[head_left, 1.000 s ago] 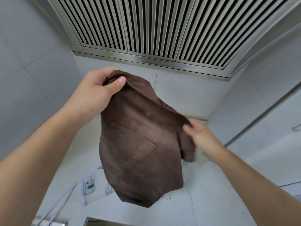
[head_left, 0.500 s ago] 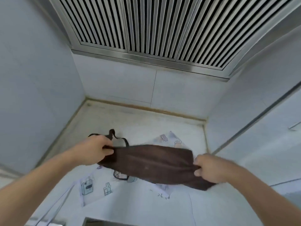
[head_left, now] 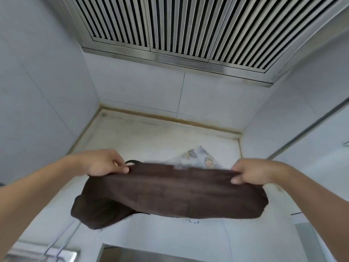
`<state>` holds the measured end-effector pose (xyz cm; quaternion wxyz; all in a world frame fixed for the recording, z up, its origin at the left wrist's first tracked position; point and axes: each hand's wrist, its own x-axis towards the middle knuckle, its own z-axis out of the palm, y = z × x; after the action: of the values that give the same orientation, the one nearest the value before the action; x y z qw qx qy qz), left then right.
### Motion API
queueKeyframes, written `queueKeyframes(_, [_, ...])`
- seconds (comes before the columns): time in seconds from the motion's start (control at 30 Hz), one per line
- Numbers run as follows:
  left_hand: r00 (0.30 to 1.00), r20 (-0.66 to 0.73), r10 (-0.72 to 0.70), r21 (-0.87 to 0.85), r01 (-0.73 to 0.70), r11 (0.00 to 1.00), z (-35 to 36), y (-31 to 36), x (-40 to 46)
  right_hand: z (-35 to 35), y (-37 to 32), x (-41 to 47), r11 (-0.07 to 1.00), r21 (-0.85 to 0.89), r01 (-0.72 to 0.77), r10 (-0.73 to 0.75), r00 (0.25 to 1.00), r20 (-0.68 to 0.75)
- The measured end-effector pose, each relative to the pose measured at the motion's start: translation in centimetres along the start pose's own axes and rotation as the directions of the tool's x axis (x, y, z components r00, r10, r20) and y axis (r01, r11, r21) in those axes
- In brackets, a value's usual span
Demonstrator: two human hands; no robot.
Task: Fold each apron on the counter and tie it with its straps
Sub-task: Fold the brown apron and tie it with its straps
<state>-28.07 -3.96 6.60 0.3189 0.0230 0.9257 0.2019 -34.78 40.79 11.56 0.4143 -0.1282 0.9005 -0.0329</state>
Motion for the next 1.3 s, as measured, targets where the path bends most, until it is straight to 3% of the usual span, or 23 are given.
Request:
queueKeyframes(0.07, [0.958, -0.285, -0.032, -0.095, 0.005, 0.996, -2.2, 0.5, 0.7, -1.9, 0.2, 1.3, 0.991, 0.134, 0.025, 0.015, 0.956, -0.292])
queueKeyframes(0.1, [0.897, -0.44, -0.043, -0.114, -0.009, 0.993, -3.8, 1.2, 1.0, -3.2, 0.1, 1.7, 0.984, 0.171, 0.056, 0.027, 0.893, -0.448])
queueKeyframes(0.2, [0.619, -0.785, 0.029, -0.114, -0.189, 0.975, -9.4, 4.6, -0.2, -7.8, -0.9, 0.8, 0.962, 0.209, 0.178, 0.066, 0.591, -0.804])
queueKeyframes(0.27, [0.444, -0.892, 0.081, -0.108, -0.385, 0.916, -12.9, 6.4, -2.2, -10.6, -1.1, -1.1, 0.946, 0.15, 0.287, 0.036, 0.367, -0.93])
queueKeyframes(0.33, [0.332, -0.94, 0.076, -0.129, -0.553, 0.823, -15.1, 7.7, -4.1, -12.1, -1.4, -3.5, 0.904, 0.119, 0.41, 0.028, 0.221, -0.975])
queueKeyframes(0.37, [0.304, -0.95, 0.078, -0.126, -0.595, 0.794, -15.6, 8.2, -4.8, -12.3, -1.4, -4.6, 0.885, 0.108, 0.454, 0.031, 0.174, -0.984])
queueKeyframes(0.43, [0.317, -0.942, 0.112, -0.121, -0.63, 0.767, -15.6, 8.8, -5.8, -12.0, -1.1, -6.5, 0.869, 0.068, 0.49, -0.004, 0.146, -0.989])
queueKeyframes(0.5, [0.418, -0.893, 0.168, -0.155, -0.635, 0.756, -14.7, 8.9, -6.5, -10.7, 0.1, -7.8, 0.874, 0.076, 0.481, -0.049, 0.242, -0.969])
queueKeyframes(0.6, [0.714, -0.655, 0.247, -0.298, -0.545, 0.784, -11.7, 6.6, -6.5, -7.2, 2.0, -8.9, 0.893, 0.151, 0.423, -0.113, 0.537, -0.836])
queueKeyframes(0.7, [0.89, -0.378, 0.256, -0.343, -0.391, 0.854, -6.6, 3.6, -4.6, -2.5, 2.6, -7.6, 0.965, 0.133, 0.225, -0.132, 0.857, -0.498])
queueKeyframes(0.77, [0.942, -0.234, 0.243, -0.335, -0.312, 0.889, -2.0, 2.0, -2.8, 1.6, 2.9, -5.5, 0.989, 0.065, 0.13, -0.11, 0.96, -0.256])
queueKeyframes(0.9, [0.984, 0.033, 0.175, -0.138, -0.169, 0.976, 9.1, -1.7, 0.9, 11.3, 3.6, 0.0, 0.993, -0.118, -0.021, 0.025, 0.999, 0.029])
queueKeyframes(1.0, [0.994, 0.086, 0.069, -0.085, -0.062, 0.994, 16.2, -4.4, 3.1, 17.3, 4.5, 3.9, 0.998, -0.046, -0.037, 0.042, 0.99, 0.135])
queueKeyframes(1.2, [0.988, 0.145, -0.055, -0.057, 0.064, 0.996, 20.1, -6.2, 4.6, 21.3, 6.0, 6.6, 0.979, 0.178, -0.096, 0.09, 0.995, 0.039])
queueKeyframes(1.3, [0.975, 0.212, -0.062, -0.067, 0.078, 0.995, 19.7, -5.7, 4.8, 21.1, 6.1, 7.2, 0.976, 0.185, -0.114, 0.119, 0.993, -0.013])
